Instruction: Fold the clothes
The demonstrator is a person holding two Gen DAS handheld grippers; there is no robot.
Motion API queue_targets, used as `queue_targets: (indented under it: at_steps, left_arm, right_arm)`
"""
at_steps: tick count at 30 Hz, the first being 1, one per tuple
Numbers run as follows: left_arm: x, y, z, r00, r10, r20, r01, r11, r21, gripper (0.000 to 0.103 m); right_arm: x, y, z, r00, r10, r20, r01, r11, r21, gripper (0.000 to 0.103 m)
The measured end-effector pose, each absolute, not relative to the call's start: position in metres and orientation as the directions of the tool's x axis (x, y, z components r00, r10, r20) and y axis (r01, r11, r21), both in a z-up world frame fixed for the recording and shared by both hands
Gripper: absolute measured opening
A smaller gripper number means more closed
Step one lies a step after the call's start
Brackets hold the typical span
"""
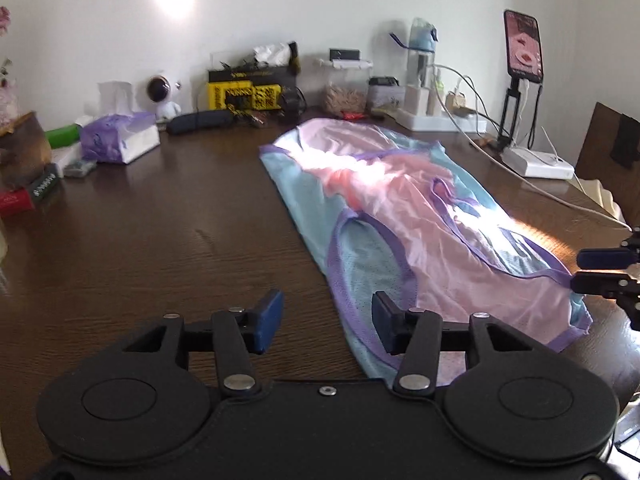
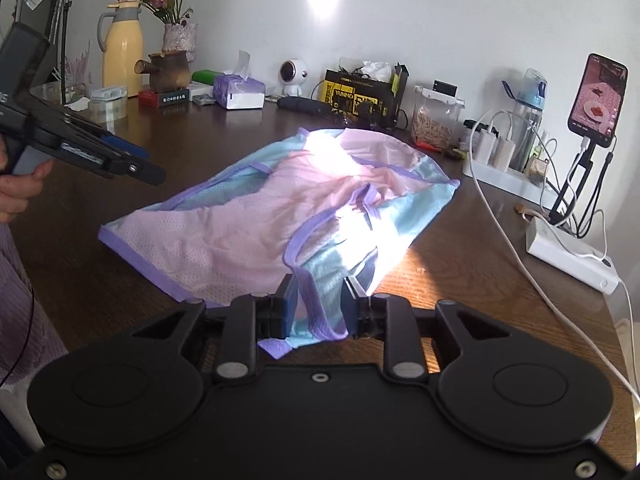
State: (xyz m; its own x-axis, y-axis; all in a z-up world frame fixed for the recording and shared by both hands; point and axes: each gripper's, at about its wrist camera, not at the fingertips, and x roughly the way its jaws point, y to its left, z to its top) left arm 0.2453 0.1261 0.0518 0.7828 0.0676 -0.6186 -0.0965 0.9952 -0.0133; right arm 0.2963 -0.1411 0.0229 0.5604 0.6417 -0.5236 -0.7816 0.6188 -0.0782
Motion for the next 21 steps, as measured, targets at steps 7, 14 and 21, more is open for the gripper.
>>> queue_targets:
  at_steps: [7, 14, 21]
  left_arm:
    - [0.254, 0.122, 0.037, 0.761, 0.030, -0.648, -0.101, 0.992, -0.073, 0.009]
    - [0.236, 0.145, 0.038, 0.755, 0.099, -0.648, -0.288, 0.938, -0.193, 0.004]
    - [0.235, 0.139, 0.069, 0.792, 0.154, -0.590, -0.244, 0.967, -0.075, 0.059]
  right_arm:
    - [0.305, -0.127, 0.014, 0.532, 0.629, -0.567, -0.790, 0.610, -0.064, 0.030]
    - [0.305, -0.136, 0.008, 0.514, 0.623, -0.590, -0.785, 0.618, -0.031, 0.020]
    - [0.309, -0.154, 0.033, 0.490, 0.674, -0.553, -0.804, 0.594, 0.012, 0.050]
